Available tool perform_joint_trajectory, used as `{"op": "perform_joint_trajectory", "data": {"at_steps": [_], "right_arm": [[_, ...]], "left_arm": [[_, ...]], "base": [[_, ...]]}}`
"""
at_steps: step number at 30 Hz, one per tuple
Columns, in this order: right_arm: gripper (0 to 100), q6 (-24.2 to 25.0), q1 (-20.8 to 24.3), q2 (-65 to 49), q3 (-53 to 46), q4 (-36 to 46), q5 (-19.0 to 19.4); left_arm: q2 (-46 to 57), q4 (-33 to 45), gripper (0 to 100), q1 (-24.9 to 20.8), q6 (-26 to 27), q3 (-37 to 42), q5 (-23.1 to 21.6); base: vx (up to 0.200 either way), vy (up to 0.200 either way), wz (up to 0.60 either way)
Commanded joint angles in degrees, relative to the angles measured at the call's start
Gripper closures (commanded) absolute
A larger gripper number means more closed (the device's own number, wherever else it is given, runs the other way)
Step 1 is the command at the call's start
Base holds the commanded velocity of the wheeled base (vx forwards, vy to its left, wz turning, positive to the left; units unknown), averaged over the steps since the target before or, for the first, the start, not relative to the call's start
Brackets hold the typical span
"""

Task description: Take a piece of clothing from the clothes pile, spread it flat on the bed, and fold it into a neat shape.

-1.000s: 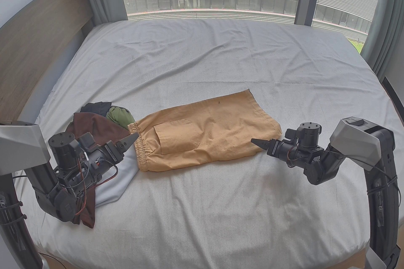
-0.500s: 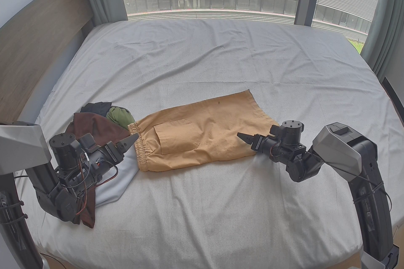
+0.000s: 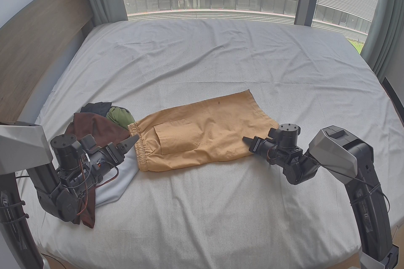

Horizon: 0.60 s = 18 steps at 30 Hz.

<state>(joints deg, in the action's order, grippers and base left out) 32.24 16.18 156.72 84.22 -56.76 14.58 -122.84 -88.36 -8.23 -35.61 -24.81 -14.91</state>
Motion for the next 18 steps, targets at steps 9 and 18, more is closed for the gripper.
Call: {"op": "perform_joint_trajectory", "data": {"at_steps": [9, 18], "right_arm": [[100, -2.01, 0.70, -8.80, -11.28, -1.78, 0.01], [100, -6.40, 0.35, -13.37, -23.14, -1.60, 0.01]], "left_arm": [[-1.34, 0.03, 0, -0.03, -0.16, -0.07, 0.06], [-1.34, 0.03, 0, 0.23, -0.25, -0.42, 0.06]], "base": [[0.000, 0.000, 0.00], [0.000, 0.000, 0.00]]}}
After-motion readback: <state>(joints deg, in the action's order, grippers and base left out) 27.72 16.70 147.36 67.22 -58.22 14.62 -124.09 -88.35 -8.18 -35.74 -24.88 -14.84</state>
